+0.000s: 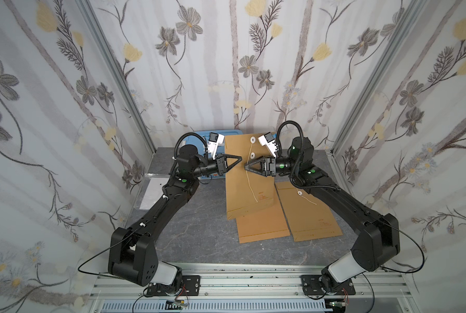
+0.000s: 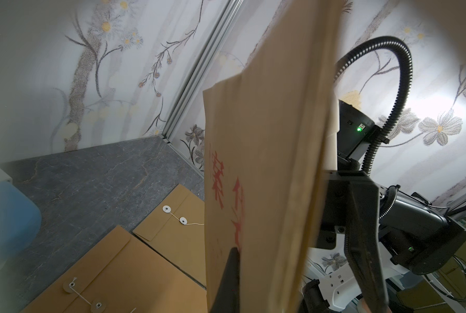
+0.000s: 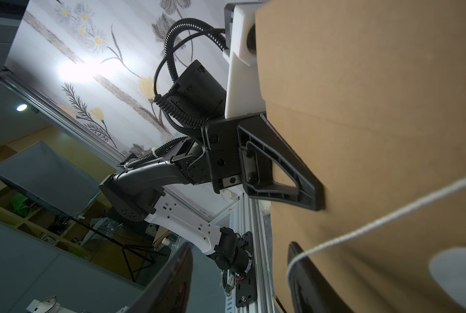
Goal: Close the mouth of the file bag
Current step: Close the file bag.
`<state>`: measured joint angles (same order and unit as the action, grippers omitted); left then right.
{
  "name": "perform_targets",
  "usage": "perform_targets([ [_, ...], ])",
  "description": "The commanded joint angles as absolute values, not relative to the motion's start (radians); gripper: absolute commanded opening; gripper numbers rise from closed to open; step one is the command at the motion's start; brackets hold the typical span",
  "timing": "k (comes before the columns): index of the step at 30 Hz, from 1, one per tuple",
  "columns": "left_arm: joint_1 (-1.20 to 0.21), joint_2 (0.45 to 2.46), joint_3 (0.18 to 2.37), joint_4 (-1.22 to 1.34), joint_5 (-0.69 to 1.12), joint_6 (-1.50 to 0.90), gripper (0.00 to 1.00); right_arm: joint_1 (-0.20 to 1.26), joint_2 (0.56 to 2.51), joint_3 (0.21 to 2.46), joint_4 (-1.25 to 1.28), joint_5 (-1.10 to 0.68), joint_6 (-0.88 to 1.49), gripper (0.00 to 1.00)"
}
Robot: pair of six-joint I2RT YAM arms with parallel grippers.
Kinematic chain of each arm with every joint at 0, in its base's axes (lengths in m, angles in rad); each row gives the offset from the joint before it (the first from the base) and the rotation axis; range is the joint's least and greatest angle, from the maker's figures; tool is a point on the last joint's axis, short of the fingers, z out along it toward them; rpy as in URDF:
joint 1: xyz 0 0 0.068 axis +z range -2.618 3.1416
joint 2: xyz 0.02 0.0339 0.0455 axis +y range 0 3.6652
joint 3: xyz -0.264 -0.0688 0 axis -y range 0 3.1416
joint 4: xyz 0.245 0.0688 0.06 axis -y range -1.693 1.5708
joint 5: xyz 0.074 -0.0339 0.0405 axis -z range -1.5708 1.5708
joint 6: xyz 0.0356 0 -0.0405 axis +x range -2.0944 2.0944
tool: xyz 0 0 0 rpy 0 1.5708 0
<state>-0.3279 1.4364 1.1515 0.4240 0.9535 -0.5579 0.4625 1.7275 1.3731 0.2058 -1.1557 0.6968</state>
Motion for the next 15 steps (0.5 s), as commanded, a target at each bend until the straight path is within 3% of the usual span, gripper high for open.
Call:
perform_targets([
  [1, -0.325, 1.425, 1.145, 0.511, 0.935, -0.592, 0.0, 0.469, 1.729, 1.365, 0.185, -1.148, 0.659, 0.53],
  [8, -0.323, 1.429, 1.135, 0.557, 0.916, -0.631, 0.0, 0.479, 1.745, 1.353, 0.172, -1.098, 0.65, 0.45],
  [15, -0.32, 1.427, 1.126, 0.589, 0.895, -0.657, 0.0, 0.481, 1.752, 1.36, 0.076, -0.991, 0.594, 0.44],
])
